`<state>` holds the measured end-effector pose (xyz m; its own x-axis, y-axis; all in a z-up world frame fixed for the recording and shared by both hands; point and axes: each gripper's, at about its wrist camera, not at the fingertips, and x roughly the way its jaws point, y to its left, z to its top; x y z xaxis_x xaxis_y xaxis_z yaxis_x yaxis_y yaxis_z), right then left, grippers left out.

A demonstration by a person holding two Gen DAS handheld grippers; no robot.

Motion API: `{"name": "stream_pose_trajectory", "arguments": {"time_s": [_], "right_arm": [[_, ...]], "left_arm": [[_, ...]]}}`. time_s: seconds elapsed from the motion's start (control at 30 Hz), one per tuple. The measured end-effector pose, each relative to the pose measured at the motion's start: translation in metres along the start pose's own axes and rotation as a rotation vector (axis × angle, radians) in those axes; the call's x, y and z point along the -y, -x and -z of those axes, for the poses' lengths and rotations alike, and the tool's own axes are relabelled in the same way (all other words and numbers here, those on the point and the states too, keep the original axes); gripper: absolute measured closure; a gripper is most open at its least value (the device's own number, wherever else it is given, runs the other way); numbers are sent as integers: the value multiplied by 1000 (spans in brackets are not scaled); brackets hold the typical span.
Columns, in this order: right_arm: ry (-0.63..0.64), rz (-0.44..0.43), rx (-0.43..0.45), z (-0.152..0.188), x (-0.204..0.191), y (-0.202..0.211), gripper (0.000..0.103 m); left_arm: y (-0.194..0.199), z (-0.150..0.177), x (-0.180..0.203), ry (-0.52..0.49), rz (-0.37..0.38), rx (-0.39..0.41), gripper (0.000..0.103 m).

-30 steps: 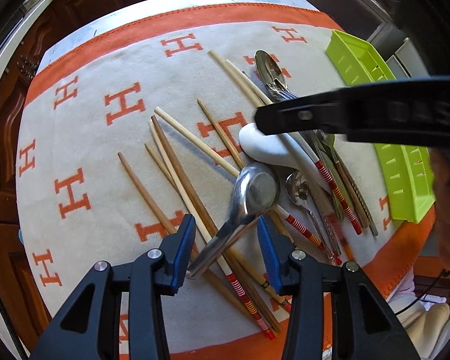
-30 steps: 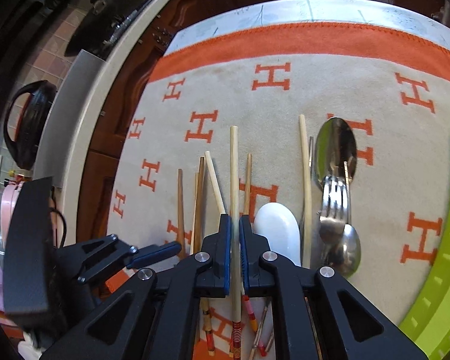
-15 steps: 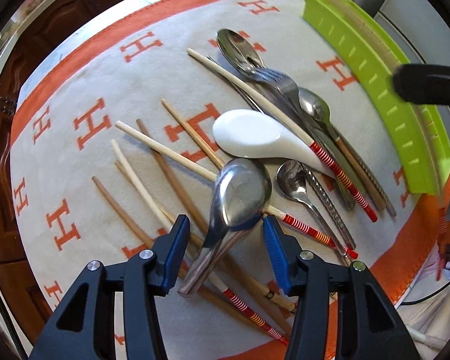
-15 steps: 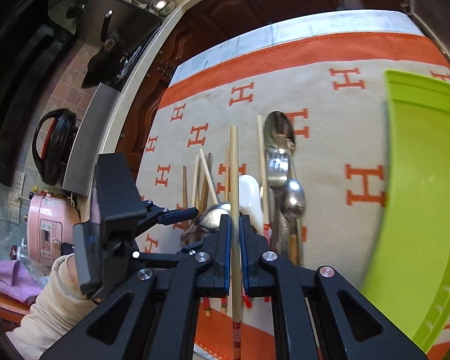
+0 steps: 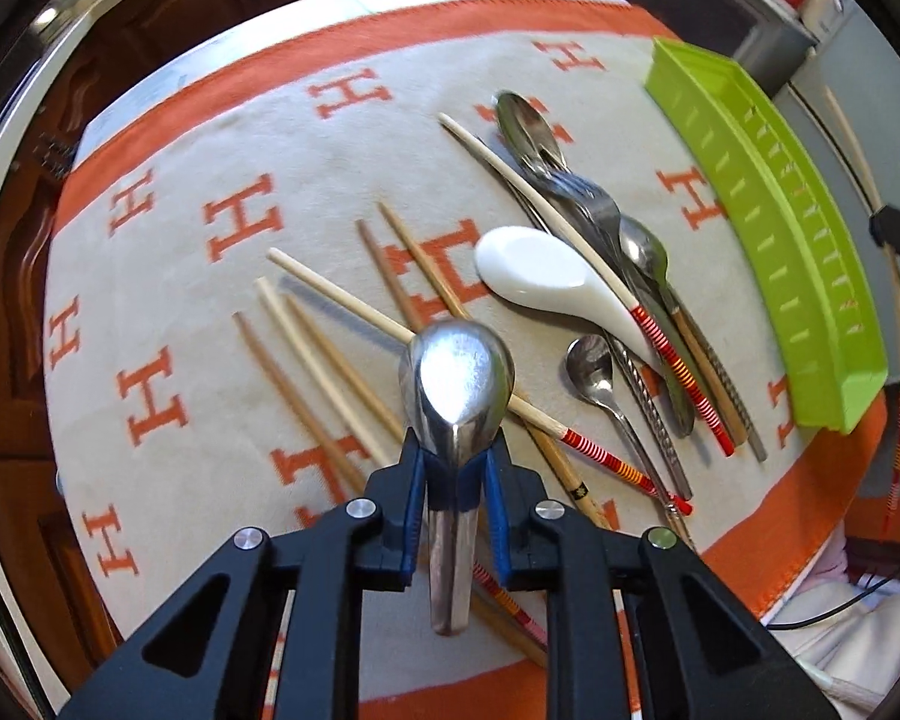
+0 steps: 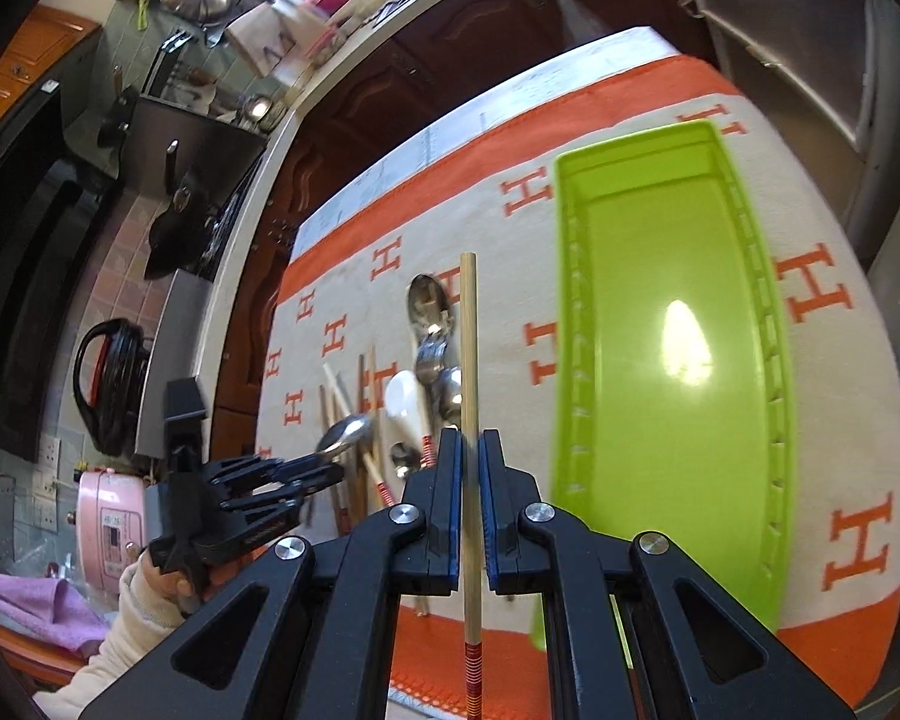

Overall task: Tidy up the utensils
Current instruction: 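Carry the spoon into the green tray and open the left tool while the right drops its chopstick there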

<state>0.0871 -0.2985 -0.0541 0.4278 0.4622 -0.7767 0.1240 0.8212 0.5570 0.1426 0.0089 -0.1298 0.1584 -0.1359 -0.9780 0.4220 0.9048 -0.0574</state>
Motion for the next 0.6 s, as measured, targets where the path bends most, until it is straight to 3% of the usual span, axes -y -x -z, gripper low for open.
{"name": "stream_pose_trajectory", "arguments": {"time_s": [0.13, 0.3, 0.6], "right_arm": [[-10, 83, 25, -8, 21, 7, 97], [14, 255, 31, -25, 41, -1, 97], [46, 405, -17, -66, 66, -44, 97]], "left_arm": [[21, 4, -2, 38, 10, 42, 88], [38, 10, 3, 51, 15, 79, 88], [41, 14, 7, 121, 36, 119, 88]]}}
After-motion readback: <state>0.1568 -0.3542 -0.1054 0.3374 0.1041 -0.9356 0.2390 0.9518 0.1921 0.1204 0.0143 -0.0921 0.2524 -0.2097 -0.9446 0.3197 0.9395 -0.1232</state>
